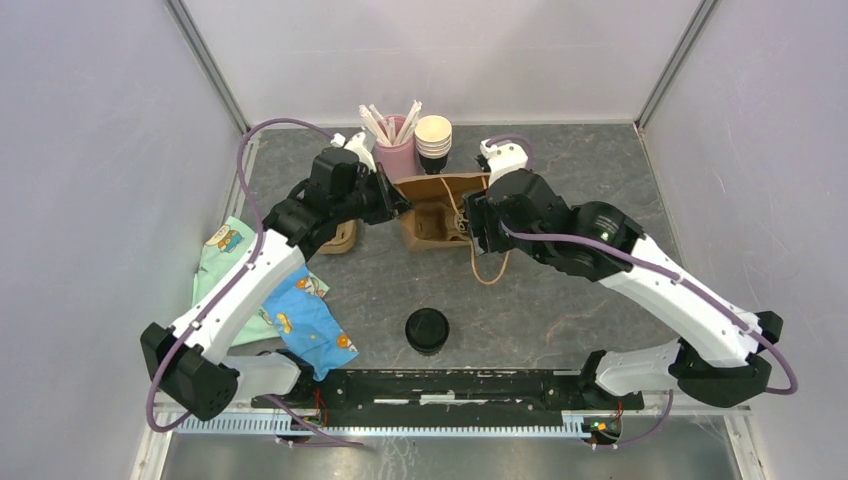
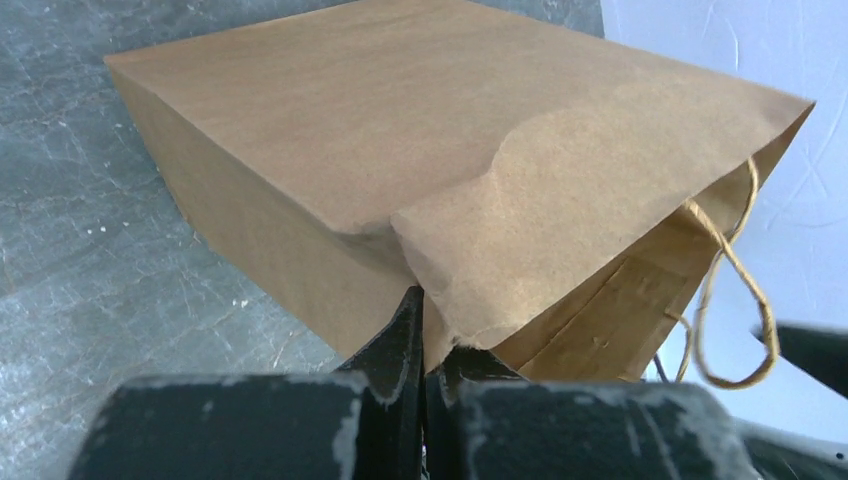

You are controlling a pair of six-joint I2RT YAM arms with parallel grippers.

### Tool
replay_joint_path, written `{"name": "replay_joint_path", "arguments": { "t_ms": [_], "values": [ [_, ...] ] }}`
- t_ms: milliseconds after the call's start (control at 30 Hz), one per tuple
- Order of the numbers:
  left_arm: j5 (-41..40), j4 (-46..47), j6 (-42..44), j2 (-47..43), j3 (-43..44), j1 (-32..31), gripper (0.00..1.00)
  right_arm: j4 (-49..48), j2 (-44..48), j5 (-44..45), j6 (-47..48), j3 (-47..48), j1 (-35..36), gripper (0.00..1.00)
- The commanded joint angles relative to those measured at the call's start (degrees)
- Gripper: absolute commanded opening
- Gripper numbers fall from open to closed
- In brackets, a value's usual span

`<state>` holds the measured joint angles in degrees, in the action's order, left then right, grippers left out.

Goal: Pack the takeout coffee
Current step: Pick up the coffee cup from the cup tray.

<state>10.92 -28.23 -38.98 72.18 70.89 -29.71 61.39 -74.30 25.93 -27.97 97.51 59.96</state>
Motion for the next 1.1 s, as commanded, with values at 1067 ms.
{"name": "replay_joint_path", "arguments": {
  "t_ms": [1067],
  "values": [
    [-15.71, -0.1, 6.93, -7.97, -6.44, -10.45, 0.02, -31.06, 14.37, -11.33, 61.96, -40.97, -5.65, 0.77]
  ]
}}
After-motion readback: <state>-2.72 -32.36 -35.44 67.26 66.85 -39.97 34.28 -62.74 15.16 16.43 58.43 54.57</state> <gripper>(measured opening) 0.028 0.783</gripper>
